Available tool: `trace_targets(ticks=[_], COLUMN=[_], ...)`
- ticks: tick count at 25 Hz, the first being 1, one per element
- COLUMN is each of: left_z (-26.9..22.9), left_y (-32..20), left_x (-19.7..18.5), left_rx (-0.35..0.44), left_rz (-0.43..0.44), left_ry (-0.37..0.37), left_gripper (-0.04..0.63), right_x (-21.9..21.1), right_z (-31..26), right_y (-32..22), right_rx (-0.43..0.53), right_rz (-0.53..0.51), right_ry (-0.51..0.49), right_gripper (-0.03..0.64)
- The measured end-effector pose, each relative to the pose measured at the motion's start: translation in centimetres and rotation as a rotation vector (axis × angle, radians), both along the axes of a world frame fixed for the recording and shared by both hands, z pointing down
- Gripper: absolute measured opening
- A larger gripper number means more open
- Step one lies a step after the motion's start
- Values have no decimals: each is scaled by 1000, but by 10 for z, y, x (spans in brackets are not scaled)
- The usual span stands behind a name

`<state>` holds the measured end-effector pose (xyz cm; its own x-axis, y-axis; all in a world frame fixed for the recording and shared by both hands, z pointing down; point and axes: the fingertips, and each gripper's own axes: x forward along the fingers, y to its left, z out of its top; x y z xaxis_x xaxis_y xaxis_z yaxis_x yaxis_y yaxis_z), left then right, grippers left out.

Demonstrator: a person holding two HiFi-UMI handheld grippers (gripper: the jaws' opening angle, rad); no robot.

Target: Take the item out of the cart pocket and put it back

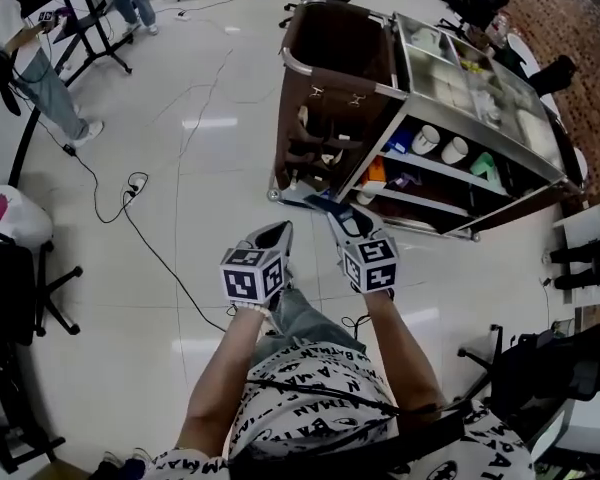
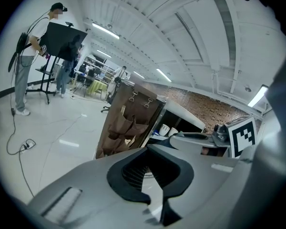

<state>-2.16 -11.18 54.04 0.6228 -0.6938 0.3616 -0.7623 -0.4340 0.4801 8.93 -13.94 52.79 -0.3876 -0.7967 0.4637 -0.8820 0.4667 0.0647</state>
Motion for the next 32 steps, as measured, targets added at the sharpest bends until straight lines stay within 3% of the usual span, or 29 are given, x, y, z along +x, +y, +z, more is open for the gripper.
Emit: trace_targets(ticks=[17,27,32], left_z=[58,98,114], left_y=[-116,-149,-163], left_x=[11,11,12], left_rx=[-102,-194,-227], left_rz=[-28,-63,-72], left_ry=[-62,-74,-76], left_gripper=[0,0,0], right_x=[-22,-31,-33], right_z=[73,146,184], right_y=[-177,-218,-233], right_rx=[101,17,-62], right_rz=[-80,-182,-313], right_ry=[176,291,380], right_gripper=[187,189,189])
